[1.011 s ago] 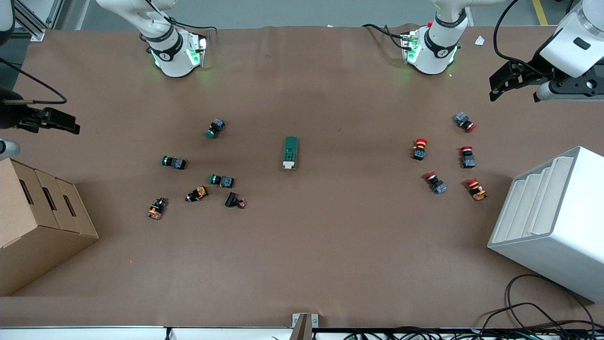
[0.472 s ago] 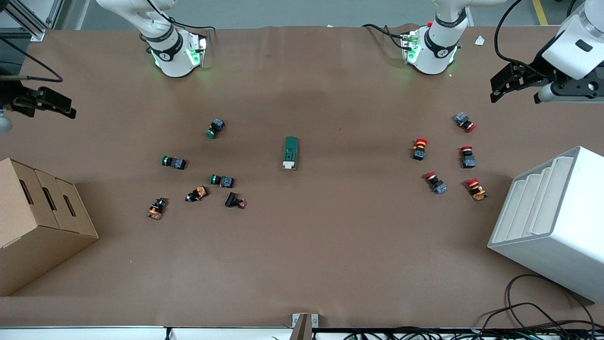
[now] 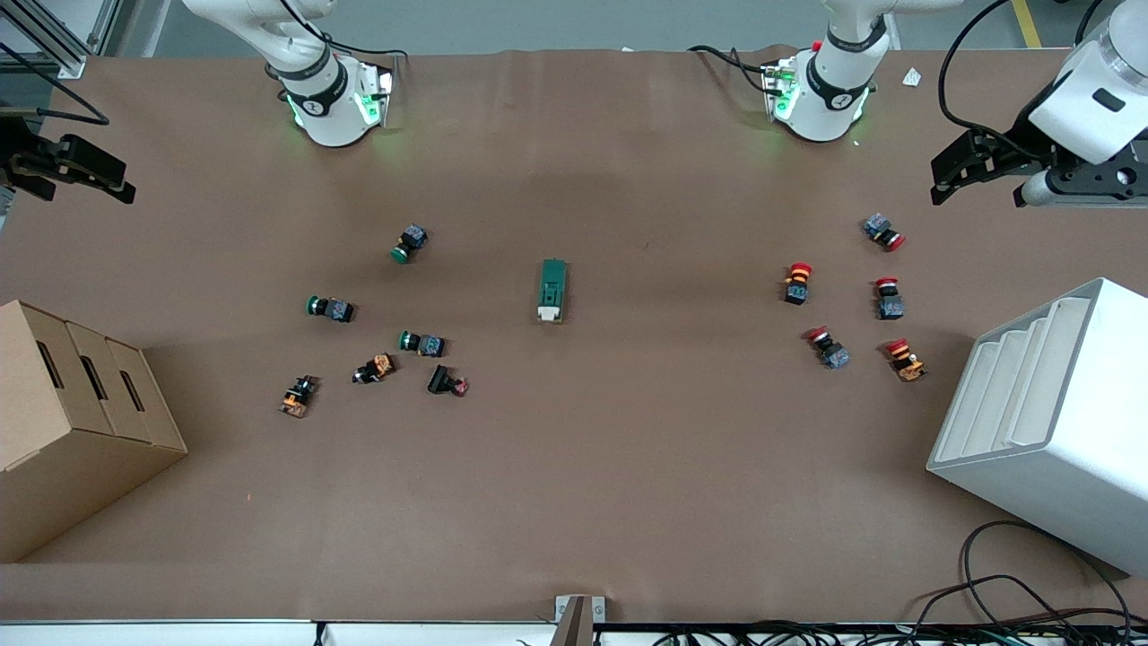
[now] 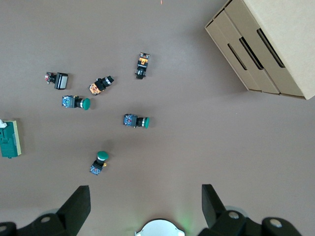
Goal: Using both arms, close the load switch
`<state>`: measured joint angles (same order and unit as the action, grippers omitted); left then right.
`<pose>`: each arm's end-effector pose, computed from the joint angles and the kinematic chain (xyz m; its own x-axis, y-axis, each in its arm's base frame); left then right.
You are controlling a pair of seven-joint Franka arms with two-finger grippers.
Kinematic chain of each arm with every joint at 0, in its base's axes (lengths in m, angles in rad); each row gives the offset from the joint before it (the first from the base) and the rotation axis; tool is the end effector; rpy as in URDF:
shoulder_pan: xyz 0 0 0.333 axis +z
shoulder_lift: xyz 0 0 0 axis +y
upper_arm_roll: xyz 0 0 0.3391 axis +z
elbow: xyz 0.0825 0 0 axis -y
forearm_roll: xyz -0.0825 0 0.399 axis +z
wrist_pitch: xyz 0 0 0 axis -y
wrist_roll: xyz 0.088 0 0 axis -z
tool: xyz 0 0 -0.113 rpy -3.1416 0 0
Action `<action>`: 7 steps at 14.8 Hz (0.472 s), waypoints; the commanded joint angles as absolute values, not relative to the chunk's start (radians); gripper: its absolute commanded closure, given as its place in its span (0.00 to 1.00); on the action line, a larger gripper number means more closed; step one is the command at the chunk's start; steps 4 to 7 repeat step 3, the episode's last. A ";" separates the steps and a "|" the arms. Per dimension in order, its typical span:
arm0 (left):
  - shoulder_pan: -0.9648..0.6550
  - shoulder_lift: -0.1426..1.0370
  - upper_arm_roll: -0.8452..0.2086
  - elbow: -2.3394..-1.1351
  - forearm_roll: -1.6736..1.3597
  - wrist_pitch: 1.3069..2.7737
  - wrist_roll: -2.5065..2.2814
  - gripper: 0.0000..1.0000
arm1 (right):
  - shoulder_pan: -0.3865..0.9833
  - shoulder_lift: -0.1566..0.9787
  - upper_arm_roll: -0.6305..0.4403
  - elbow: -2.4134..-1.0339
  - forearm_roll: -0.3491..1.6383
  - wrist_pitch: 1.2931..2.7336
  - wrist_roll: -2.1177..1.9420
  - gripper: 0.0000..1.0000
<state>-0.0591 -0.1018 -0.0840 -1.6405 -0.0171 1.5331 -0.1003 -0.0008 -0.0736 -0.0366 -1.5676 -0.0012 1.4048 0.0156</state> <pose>0.5252 -0.0803 0.6603 0.9991 -0.0429 -0.0068 -0.0429 -0.9990 0.0079 0.5260 -0.0207 0.6697 0.9946 -0.0527 -0.0891 -0.0529 -0.9986 -0.0001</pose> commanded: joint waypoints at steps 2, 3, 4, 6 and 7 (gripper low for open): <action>-0.068 -0.087 -0.081 -1.614 -0.014 1.528 -0.089 0.00 | -0.031 -0.101 -0.028 -1.606 0.026 1.433 0.021 0.00; -0.066 -0.087 -0.081 -1.614 -0.015 1.526 -0.087 0.00 | -0.032 -0.101 -0.028 -1.606 0.029 1.434 0.020 0.00; -0.066 -0.087 -0.081 -1.614 -0.015 1.526 -0.087 0.00 | -0.032 -0.101 -0.028 -1.606 0.029 1.434 0.020 0.00; -0.066 -0.087 -0.081 -1.614 -0.015 1.526 -0.087 0.00 | -0.032 -0.101 -0.028 -1.606 0.029 1.434 0.020 0.00; -0.066 -0.087 -0.081 -1.614 -0.015 1.526 -0.087 0.00 | -0.032 -0.101 -0.028 -1.606 0.029 1.434 0.020 0.00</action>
